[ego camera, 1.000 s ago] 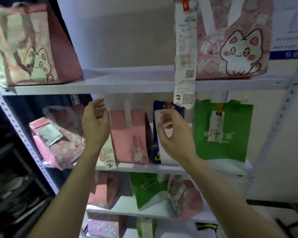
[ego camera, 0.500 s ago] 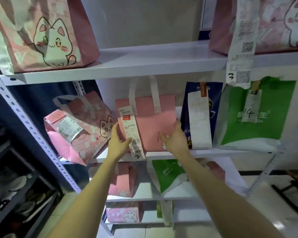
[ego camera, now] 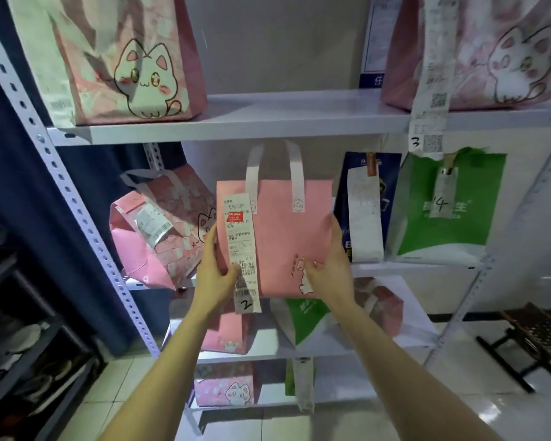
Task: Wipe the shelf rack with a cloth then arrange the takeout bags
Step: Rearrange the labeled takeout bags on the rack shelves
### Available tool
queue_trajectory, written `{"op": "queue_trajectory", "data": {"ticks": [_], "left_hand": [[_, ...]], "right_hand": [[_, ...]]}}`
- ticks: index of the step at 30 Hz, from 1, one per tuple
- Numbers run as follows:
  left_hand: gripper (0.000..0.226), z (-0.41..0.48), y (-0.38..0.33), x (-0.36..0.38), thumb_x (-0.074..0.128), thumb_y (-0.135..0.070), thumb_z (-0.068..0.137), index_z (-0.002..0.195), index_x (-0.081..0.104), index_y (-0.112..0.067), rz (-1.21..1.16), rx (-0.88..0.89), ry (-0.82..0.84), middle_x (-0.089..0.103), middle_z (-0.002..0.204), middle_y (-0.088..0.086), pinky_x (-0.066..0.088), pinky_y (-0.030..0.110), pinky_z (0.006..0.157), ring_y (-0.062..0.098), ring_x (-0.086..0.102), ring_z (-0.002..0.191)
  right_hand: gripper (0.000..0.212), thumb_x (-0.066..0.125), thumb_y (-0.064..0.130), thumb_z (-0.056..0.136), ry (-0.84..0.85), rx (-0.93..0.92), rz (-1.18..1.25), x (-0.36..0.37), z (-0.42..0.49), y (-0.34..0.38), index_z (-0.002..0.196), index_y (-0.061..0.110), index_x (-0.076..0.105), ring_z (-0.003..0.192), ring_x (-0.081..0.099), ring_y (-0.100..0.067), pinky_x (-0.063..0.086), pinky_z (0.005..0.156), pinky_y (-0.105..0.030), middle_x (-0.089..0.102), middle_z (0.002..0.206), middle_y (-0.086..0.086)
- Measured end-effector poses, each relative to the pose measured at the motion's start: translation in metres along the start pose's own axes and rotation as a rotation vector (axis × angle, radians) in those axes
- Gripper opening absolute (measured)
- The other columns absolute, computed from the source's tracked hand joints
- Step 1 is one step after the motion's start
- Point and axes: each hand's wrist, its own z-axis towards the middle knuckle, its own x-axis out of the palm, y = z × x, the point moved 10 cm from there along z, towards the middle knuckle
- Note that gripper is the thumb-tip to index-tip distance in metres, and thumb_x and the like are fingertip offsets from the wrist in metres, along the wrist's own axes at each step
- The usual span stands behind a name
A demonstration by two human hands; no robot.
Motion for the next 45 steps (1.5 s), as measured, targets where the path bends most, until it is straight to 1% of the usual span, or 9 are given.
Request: {"op": "queue_trajectory", "data": {"ticks": [3,6,13,18,25,28,32,40,45], "left_hand": [[0.099,-0.029,-0.014,-0.001,0.067,0.012,0.094,0.163,0.026,-0.048,0.013,-0.004,-0.006,0.062,0.141,-0.022,0.064,0.029,0.089,-0.01,0.066,0.119],[0.099,-0.06,-0.036,-0.002,0.068,0.007,0.095,0.163,0.025,-0.051,0.02,-0.022,-0.037,0.065,0.144,-0.015,0.06,0.017,0.084,-0.009,0.066,0.121],[0.101,-0.082,-0.134,-0.016,0.069,0.007,0.094,0.16,0.028,-0.056,-0.017,0.138,-0.116,0.061,0.151,-0.014,0.057,0.05,0.11,0.009,0.062,0.135],[0.102,-0.044,-0.213,-0.036,0.07,0.004,0.094,0.164,0.025,-0.056,-0.042,0.244,-0.152,0.062,0.148,-0.025,0.06,0.049,0.106,0.004,0.064,0.132],[0.098,0.033,-0.296,-0.048,0.068,0.005,0.095,0.166,0.024,-0.045,-0.056,0.371,-0.151,0.059,0.147,-0.026,0.059,0.027,0.099,-0.003,0.063,0.131],[0.094,0.066,-0.317,-0.052,0.07,0.004,0.093,0.166,0.028,-0.039,-0.059,0.414,-0.17,0.058,0.137,-0.035,0.057,0.009,0.085,-0.015,0.064,0.119],[0.088,0.1,-0.338,-0.053,0.074,-0.002,0.095,0.165,0.033,-0.034,-0.075,0.44,-0.178,0.065,0.134,-0.023,0.06,0.018,0.082,-0.013,0.068,0.109],[0.089,0.155,-0.362,-0.067,0.075,-0.006,0.095,0.166,0.029,-0.038,-0.094,0.572,-0.207,0.064,0.132,-0.031,0.061,0.012,0.078,-0.013,0.068,0.113],[0.097,0.18,-0.318,-0.037,0.068,-0.001,0.1,0.173,0.013,-0.033,-0.077,0.489,-0.135,0.05,0.159,-0.017,0.053,0.006,0.087,-0.018,0.063,0.115]], "right_hand": [[0.108,0.07,0.006,0.093,0.016,-0.046,0.028,-0.019,-0.028,0.005,0.16,0.062,0.007,0.115,0.059,-0.012,0.063,0.084,-0.037,0.041,0.159,0.013],[0.104,0.069,0.008,0.093,0.021,-0.08,0.049,-0.043,-0.054,0.01,0.158,0.064,0.011,0.104,0.062,0.001,0.059,0.07,-0.023,0.039,0.15,0.022],[0.096,0.076,0.013,0.093,-0.084,-0.26,0.098,-0.12,-0.068,0.08,0.157,0.061,0.023,0.117,0.039,0.036,0.046,0.069,-0.003,0.026,0.133,0.061],[0.091,0.077,0.015,0.093,-0.167,-0.409,0.142,-0.171,-0.033,0.158,0.156,0.059,0.028,0.119,0.045,0.027,0.045,0.08,0.0,0.043,0.147,0.028],[0.087,0.078,0.009,0.09,-0.251,-0.517,0.133,-0.196,0.042,0.232,0.156,0.046,0.034,0.099,0.048,0.035,0.041,0.068,0.005,0.047,0.145,0.016],[0.088,0.076,0.011,0.089,-0.263,-0.502,0.095,-0.199,0.077,0.253,0.156,0.046,0.032,0.105,0.056,0.01,0.048,0.091,-0.017,0.048,0.149,0.014],[0.09,0.074,0.009,0.085,-0.263,-0.479,0.067,-0.201,0.115,0.27,0.158,0.039,0.033,0.141,0.046,-0.015,0.04,0.114,-0.042,0.045,0.159,0.01],[0.076,0.076,0.012,0.081,-0.39,-0.63,0.08,-0.208,0.15,0.303,0.147,0.034,0.047,0.124,0.05,-0.002,0.039,0.1,-0.018,0.054,0.145,0.007],[0.072,0.075,0.006,0.086,-0.286,-0.594,0.032,-0.167,0.179,0.272,0.15,0.028,0.051,0.129,0.052,-0.004,0.046,0.112,-0.034,0.05,0.145,0.005]]}}
